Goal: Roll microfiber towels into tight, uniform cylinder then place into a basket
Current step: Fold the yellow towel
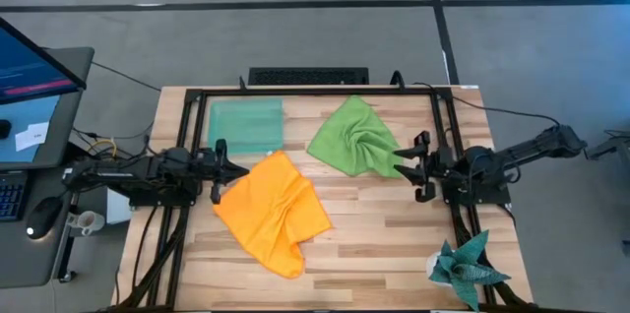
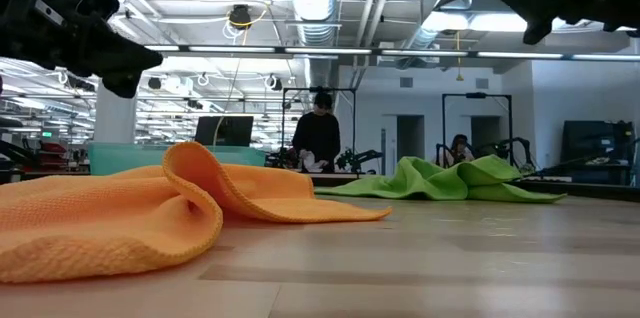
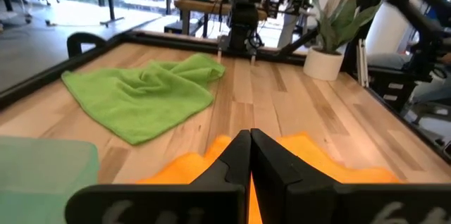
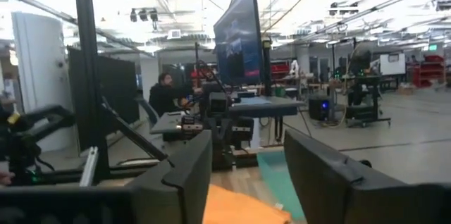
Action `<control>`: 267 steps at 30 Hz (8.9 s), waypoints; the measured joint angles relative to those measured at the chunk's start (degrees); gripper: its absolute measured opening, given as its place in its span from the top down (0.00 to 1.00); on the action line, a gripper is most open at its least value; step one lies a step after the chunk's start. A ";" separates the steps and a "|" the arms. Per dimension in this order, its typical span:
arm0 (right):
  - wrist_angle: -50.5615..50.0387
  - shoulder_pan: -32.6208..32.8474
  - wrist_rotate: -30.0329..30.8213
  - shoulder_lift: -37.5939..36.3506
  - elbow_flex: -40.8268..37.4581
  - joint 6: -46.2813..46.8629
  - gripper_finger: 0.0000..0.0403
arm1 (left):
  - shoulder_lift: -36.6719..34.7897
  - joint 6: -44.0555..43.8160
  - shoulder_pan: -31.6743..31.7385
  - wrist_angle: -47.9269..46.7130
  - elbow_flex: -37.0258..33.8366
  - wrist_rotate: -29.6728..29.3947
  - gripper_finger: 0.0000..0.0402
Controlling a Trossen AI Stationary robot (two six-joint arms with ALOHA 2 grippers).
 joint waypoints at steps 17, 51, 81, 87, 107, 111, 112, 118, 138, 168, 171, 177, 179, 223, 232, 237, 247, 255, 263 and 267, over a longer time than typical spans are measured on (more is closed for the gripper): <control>-11.09 0.02 -1.51 29.27 17.71 -1.03 0.43 | 4.42 1.66 0.00 1.89 -0.17 -4.92 1.00; -46.06 4.09 -10.09 80.43 57.08 -4.03 0.43 | 4.53 -7.83 0.01 1.65 -0.13 -2.80 1.00; -48.83 -1.38 -24.87 87.83 62.16 -0.83 0.47 | 5.80 -4.18 0.01 5.76 -0.13 -3.65 1.00; -49.05 -2.86 -25.09 87.88 62.11 2.95 0.62 | 5.80 -0.78 -0.01 6.16 -0.13 -3.65 1.00; -62.67 -5.27 -19.84 81.76 61.61 7.98 0.97 | 5.80 0.27 -0.02 6.03 -0.13 -1.69 0.79; -66.71 -5.22 -15.83 80.03 61.72 10.79 0.98 | 5.80 -0.10 -0.02 6.80 -0.13 -1.77 0.71; -66.95 -5.25 -15.67 80.03 61.72 11.66 0.98 | 5.80 -0.17 0.00 7.35 -0.13 -1.77 0.70; -67.98 -5.22 -15.65 80.27 61.76 13.43 0.97 | 5.82 -4.97 -1.08 8.84 -0.11 -1.83 0.68; -65.90 -5.46 -15.78 80.31 62.07 12.52 0.97 | 24.61 -5.56 -14.11 23.29 -0.07 -12.11 0.68; -66.07 -5.95 -15.94 80.23 62.13 12.52 0.96 | 81.43 -15.59 -28.47 4.97 32.97 -9.97 0.73; -66.12 -5.95 -16.03 80.23 62.13 12.52 0.98 | 82.61 -19.51 -28.44 -2.20 35.25 -11.21 0.76; -65.81 -5.97 -16.06 80.20 62.13 12.56 0.98 | 82.78 -24.15 -28.33 -12.69 36.64 -17.29 0.79; -65.05 -5.94 -16.13 80.20 62.13 13.26 0.97 | 82.66 -24.80 -28.04 -16.18 36.74 -19.80 0.80; -55.74 -5.33 -18.99 80.20 62.16 11.40 0.97 | 82.82 -39.29 -49.19 -37.24 60.13 -29.70 0.94; -56.80 -5.35 -19.00 80.20 62.16 11.43 0.96 | 82.82 -39.72 -49.17 -32.85 56.29 -27.29 0.93; -56.67 -5.35 -18.99 80.20 62.16 11.40 0.97 | 82.82 -36.69 -49.19 -25.21 53.79 -25.27 0.85; -56.70 -5.35 -18.99 80.20 62.16 11.43 0.97 | 82.82 -40.26 -49.19 -23.71 48.92 -24.43 0.67; -56.72 -5.35 -19.02 80.20 62.16 11.43 0.96 | 82.82 -38.51 -49.22 -16.13 43.40 -22.62 0.66; -56.72 -5.35 -19.02 80.20 62.16 11.43 0.97 | 82.80 -39.21 -49.22 -8.80 36.72 -22.63 0.66; -56.74 -5.35 -19.02 80.20 62.16 11.43 0.96 | 82.80 -39.22 -49.24 -5.01 34.62 -22.45 0.66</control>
